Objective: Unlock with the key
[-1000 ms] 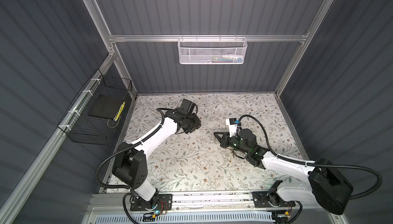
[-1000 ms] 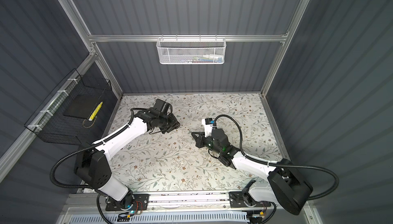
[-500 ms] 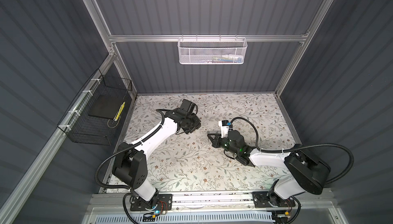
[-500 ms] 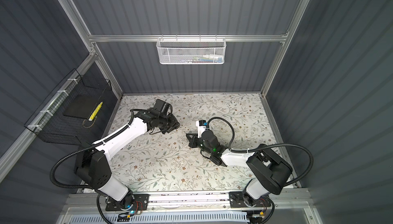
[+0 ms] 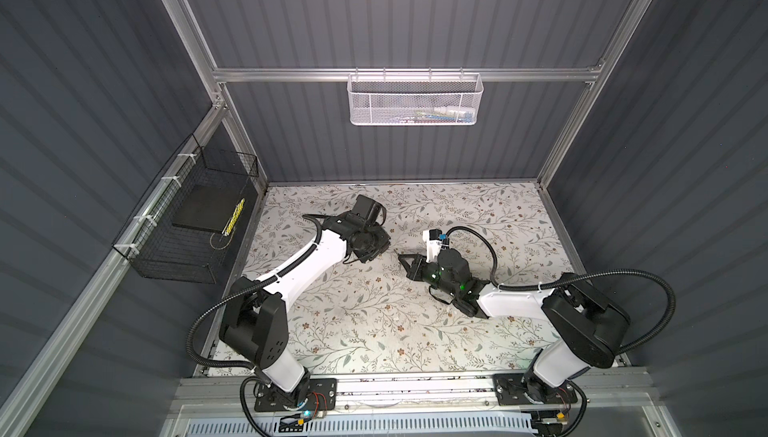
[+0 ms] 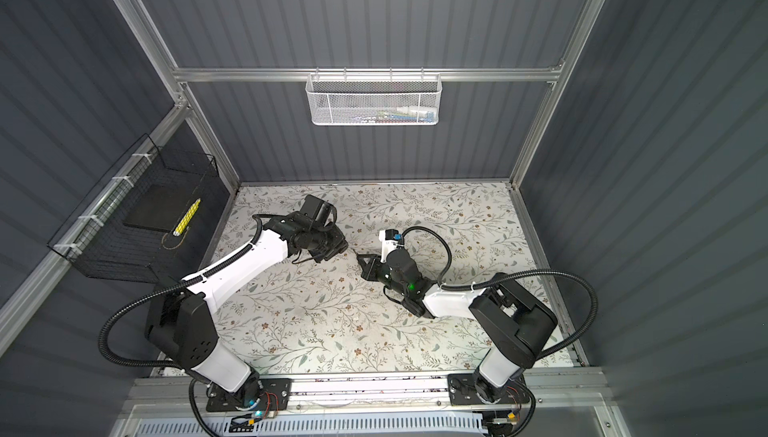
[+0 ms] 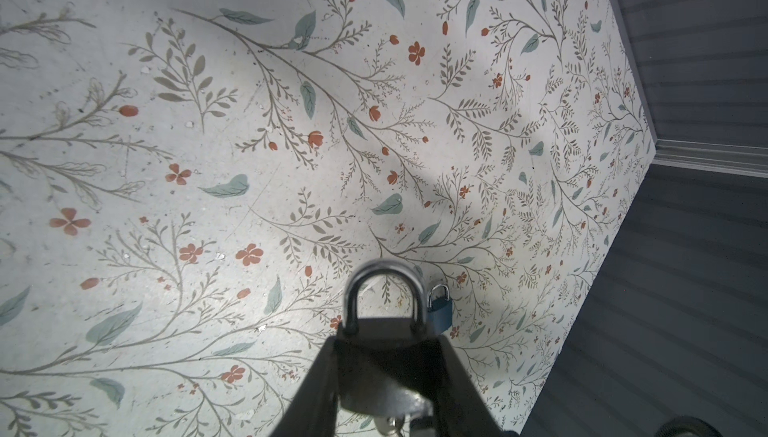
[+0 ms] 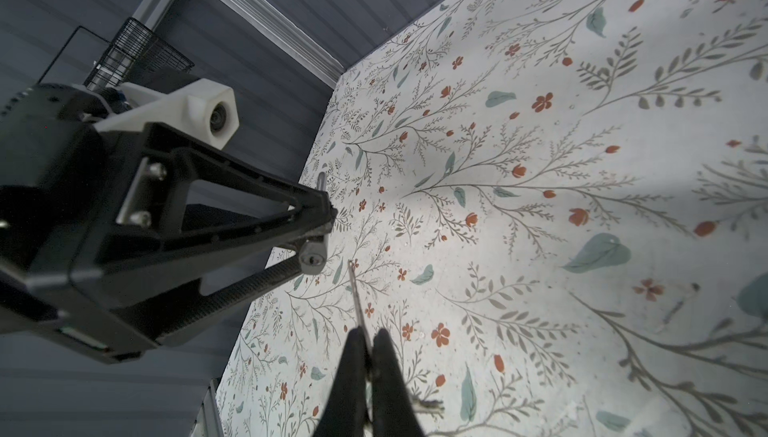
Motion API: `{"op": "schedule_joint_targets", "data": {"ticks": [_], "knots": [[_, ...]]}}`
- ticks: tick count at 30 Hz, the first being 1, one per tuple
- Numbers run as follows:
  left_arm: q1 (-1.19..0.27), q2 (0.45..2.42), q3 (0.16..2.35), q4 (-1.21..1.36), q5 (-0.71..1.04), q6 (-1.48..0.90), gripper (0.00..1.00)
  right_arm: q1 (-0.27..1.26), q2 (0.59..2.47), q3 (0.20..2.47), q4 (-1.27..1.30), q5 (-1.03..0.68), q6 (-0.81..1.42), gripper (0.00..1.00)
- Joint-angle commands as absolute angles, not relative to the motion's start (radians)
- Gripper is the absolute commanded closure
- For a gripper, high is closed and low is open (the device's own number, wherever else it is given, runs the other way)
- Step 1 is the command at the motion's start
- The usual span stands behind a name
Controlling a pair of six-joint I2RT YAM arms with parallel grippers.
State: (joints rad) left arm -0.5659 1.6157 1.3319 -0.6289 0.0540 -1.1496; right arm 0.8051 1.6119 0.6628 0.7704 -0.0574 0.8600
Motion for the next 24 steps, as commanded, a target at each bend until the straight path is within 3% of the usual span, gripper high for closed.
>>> {"op": "schedule_joint_targets", "data": {"ticks": [1,24], "knots": [[-0.558,1.6,1.321,-0.64,0.039,-1.162,0.81,0.808,1.621,0.692,0.792,-0.066,0.891,1.0],[-0.558,1.602,1.33,-0.612,0.029,-1.187,0.82,0.819,1.669,0.754,0.766,-0.122,0.901,1.0]]}}
